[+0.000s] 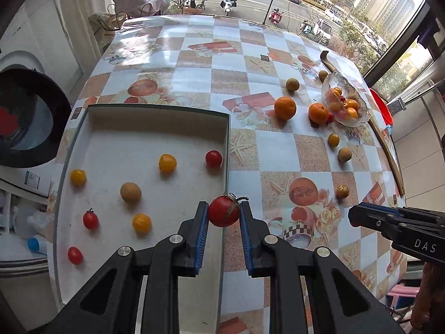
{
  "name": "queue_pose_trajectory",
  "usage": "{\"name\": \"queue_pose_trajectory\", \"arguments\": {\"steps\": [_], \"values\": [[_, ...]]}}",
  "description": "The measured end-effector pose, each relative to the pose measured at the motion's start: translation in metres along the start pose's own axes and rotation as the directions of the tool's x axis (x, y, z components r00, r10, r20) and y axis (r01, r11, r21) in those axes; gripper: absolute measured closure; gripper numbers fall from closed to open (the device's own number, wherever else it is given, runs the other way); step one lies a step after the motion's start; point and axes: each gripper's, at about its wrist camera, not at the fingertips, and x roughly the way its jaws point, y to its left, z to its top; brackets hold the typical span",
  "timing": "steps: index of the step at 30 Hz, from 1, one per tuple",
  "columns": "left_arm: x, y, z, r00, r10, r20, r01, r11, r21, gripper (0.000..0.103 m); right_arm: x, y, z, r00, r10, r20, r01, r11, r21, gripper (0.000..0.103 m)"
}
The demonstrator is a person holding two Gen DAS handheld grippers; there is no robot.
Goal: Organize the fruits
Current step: 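Carry both red tomatoes over the white tray and open both tools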
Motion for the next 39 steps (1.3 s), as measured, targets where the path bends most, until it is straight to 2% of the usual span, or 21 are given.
{"name": "queue_pose_trajectory", "arguments": {"steps": [9, 16, 26, 35, 36, 37, 38, 39], "values": [[-0.016, 0.059, -0.027, 0.998, 0.067, 0.007, -0.066, 0.993, -0.101, 0.079, 0.024, 0.07, 0.016, 0.998, 0.04, -0.044, -0.045, 0.991, -0.126, 0.082], [-0.009, 0.092, -0.046, 0.995, 0.093, -0.03, -0.097, 0.982, -0.16, 0.079, 0.054, 0.116, 0.024, 0.994, 0.055, -0.092, -0.072, 0.978, -0.198, 0.082], [0.022, 0.096, -0.056, 0.99, 0.116, -0.087, -0.127, 0.982, -0.14, 0.079, 0.104, 0.149, 0.038, 0.99, 0.009, -0.14, -0.044, 0.967, -0.253, 0.082], [0.031, 0.101, -0.062, 0.979, 0.148, -0.137, -0.167, 0.975, -0.143, 0.078, 0.133, 0.158, 0.041, 0.987, -0.048, -0.154, 0.001, 0.958, -0.286, 0.081], [0.03, 0.102, -0.063, 0.979, 0.153, -0.138, -0.172, 0.974, -0.145, 0.067, 0.133, 0.16, 0.041, 0.987, -0.052, -0.149, 0.006, 0.955, -0.295, 0.081], [0.029, 0.103, -0.064, 0.978, 0.161, -0.132, -0.18, 0.972, -0.15, 0.04, 0.134, 0.161, 0.041, 0.987, -0.057, -0.15, 0.009, 0.952, -0.306, 0.079], [0.025, 0.103, -0.064, 0.977, 0.177, -0.116, -0.194, 0.969, -0.154, 0.028, 0.134, 0.162, 0.04, 0.986, -0.057, -0.154, 0.006, 0.949, -0.314, 0.078], [0.021, 0.103, -0.064, 0.978, 0.188, -0.094, -0.201, 0.967, -0.154, 0.02, 0.134, 0.163, 0.04, 0.986, -0.052, -0.158, -0.001, 0.948, -0.317, 0.073]]}}
